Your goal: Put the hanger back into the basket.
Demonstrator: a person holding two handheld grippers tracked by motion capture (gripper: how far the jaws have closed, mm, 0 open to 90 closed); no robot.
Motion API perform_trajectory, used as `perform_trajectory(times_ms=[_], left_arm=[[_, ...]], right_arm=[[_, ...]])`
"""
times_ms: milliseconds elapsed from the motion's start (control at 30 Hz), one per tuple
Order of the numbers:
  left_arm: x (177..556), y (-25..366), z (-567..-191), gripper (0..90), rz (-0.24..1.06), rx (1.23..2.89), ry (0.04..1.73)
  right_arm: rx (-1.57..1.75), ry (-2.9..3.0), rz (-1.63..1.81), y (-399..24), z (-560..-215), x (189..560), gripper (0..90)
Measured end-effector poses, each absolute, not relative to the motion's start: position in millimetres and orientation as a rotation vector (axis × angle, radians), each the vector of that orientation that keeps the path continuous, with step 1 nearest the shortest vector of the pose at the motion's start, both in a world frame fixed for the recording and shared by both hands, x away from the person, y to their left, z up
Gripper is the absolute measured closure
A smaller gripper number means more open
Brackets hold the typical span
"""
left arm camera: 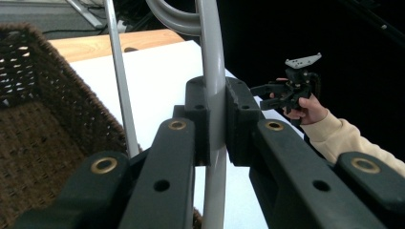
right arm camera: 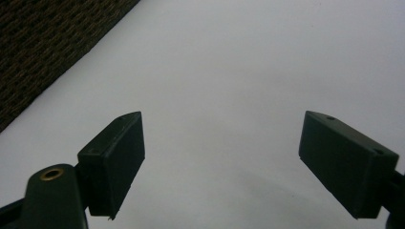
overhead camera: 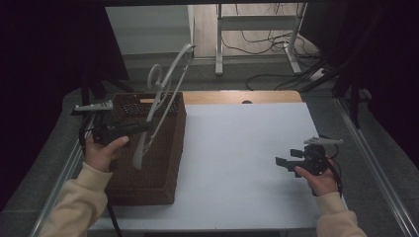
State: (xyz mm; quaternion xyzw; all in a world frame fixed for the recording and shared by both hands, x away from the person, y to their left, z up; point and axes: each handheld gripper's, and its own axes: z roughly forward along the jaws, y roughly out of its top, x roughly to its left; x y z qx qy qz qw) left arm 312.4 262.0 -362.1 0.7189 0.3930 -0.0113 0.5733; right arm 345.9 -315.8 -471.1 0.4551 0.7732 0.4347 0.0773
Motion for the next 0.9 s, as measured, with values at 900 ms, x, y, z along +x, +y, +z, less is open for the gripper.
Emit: perform_trajectory(times_ms=[900], left_arm=[[309,305,-381,81.9,-0.01,1.758,0.961]], right_arm=[[1.367,2.327,1.267,-315,-473,346,15.5]])
